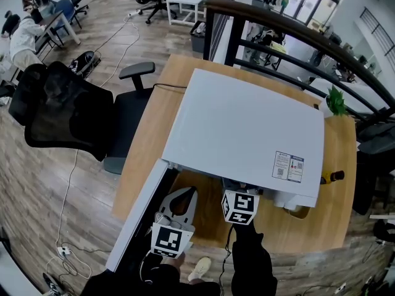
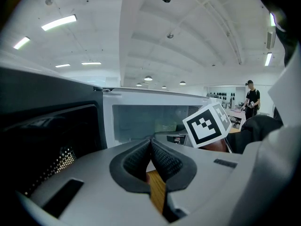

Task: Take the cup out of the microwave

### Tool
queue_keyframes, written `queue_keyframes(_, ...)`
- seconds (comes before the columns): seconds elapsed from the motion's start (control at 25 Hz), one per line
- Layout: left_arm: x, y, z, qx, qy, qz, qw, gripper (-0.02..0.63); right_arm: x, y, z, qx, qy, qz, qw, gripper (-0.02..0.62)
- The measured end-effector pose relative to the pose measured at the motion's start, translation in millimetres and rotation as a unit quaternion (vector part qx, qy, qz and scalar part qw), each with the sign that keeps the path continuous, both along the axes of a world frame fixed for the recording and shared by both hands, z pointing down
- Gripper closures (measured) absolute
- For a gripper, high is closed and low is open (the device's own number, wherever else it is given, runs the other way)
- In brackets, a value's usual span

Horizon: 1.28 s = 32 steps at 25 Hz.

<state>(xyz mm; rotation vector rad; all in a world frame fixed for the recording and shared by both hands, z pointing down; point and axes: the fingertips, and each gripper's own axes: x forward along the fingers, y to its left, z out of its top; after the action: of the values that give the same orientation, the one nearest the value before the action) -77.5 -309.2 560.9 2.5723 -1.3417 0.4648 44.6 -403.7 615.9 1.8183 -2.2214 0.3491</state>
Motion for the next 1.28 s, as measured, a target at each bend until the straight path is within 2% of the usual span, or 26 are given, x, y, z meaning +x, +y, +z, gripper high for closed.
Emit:
queue_keyframes(0.6, 1.4, 5.9, -12.9, 0.013, 0.001, -0.002, 0.9999, 0.583, -1.5, 15.7, -27.8, 0.029, -0.006, -0.003, 1.000, 0.219)
queue_keyframes(1.28, 4.4, 25.7, -24.7, 0.028, -0.001, -0.007, 0.9996, 0.583, 5.3, 61.6, -45.2, 0.043, -0.016, -0.002, 0.999, 0.219)
